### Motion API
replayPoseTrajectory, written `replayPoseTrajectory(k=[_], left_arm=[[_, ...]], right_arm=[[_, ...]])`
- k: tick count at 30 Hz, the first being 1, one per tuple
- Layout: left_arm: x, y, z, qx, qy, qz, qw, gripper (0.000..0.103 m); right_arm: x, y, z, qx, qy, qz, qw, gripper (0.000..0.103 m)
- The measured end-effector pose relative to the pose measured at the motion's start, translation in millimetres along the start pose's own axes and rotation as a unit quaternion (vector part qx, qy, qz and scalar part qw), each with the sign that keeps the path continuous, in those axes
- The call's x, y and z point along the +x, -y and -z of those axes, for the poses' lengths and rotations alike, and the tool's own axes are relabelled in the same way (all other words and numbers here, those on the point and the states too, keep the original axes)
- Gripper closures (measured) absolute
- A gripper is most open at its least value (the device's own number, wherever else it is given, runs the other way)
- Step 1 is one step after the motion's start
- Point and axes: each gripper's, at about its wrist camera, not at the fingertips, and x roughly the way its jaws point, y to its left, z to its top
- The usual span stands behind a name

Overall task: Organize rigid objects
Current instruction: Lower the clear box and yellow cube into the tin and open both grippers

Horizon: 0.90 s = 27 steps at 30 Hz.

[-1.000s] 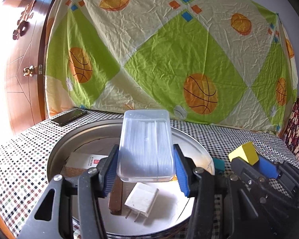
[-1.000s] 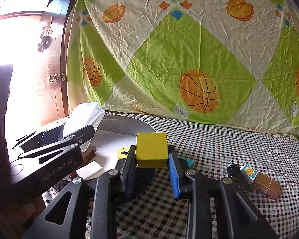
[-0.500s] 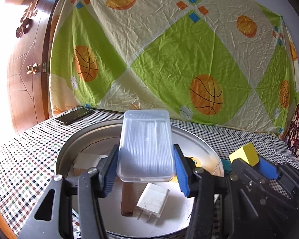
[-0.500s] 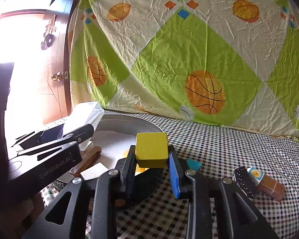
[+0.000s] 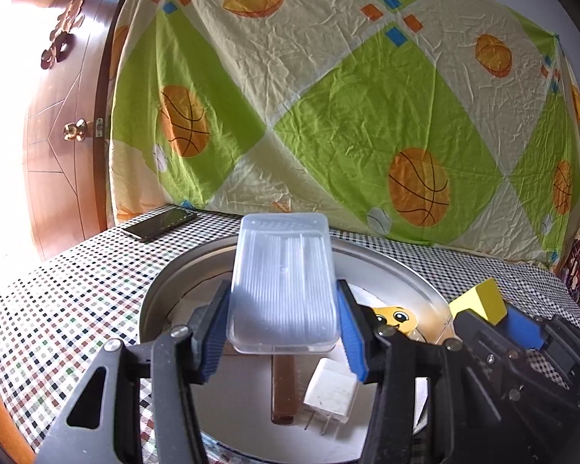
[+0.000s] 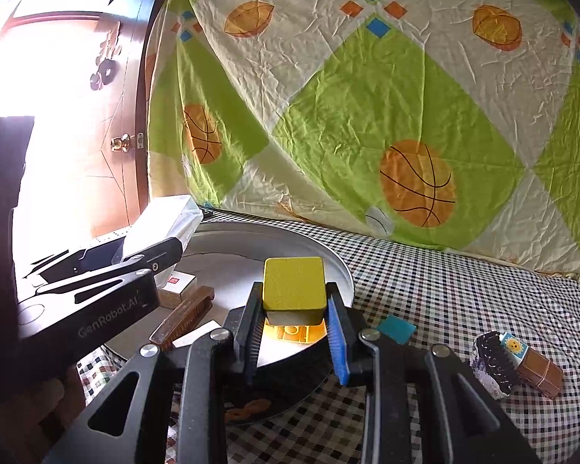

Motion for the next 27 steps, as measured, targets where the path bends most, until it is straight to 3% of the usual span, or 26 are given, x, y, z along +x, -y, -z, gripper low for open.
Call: replayPoseTrajectory(k=[14,27], left_arm=[[28,-17,-3,0.002,-0.062,0.003,0.9981,0.052],[52,-17,-10,0.043,-0.105,-0.009,0.9935,0.052]], right_arm=[[25,-7,-20,0.002,-0.030,-0.038,0.999,0.071],[84,-14,-40,0.010,-0.112,-0.081,0.990,0.070]])
